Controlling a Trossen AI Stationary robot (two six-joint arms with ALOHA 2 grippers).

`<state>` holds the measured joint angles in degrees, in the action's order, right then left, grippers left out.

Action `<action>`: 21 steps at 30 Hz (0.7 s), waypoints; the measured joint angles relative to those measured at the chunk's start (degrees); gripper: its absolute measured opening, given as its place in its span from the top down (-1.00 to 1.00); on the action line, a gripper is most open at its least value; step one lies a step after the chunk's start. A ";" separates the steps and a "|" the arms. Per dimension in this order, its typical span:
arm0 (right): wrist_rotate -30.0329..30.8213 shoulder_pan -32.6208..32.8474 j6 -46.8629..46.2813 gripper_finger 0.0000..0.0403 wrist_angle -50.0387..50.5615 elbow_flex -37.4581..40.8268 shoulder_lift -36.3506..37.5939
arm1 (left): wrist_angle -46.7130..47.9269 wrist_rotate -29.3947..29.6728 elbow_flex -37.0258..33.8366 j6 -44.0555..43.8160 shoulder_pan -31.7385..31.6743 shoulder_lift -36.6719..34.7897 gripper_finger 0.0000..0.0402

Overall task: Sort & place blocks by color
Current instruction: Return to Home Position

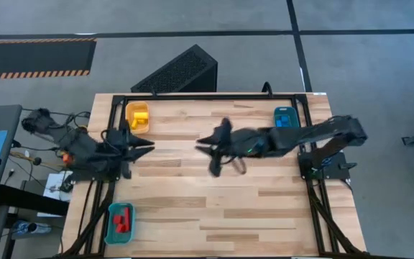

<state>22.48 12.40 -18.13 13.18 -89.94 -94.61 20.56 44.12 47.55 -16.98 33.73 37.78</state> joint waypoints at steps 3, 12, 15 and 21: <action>-0.41 -2.70 4.46 0.47 2.56 4.06 6.20 | -4.10 -7.79 0.00 7.23 -7.53 0.83 0.79; -18.40 -14.01 4.03 0.90 -19.50 29.43 24.06 | -12.46 -24.96 -0.02 14.46 -28.38 1.96 0.99; -22.44 -14.08 3.15 0.97 -21.91 34.20 25.95 | -11.11 -28.29 -1.03 14.24 -32.36 0.87 0.99; -22.06 -10.05 5.49 0.96 -7.04 37.51 36.08 | -16.93 -27.79 -12.14 8.76 -34.29 -7.14 1.00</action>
<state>0.42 2.34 -12.64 6.15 -52.43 -58.54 3.64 16.33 35.41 -8.22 -0.56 30.64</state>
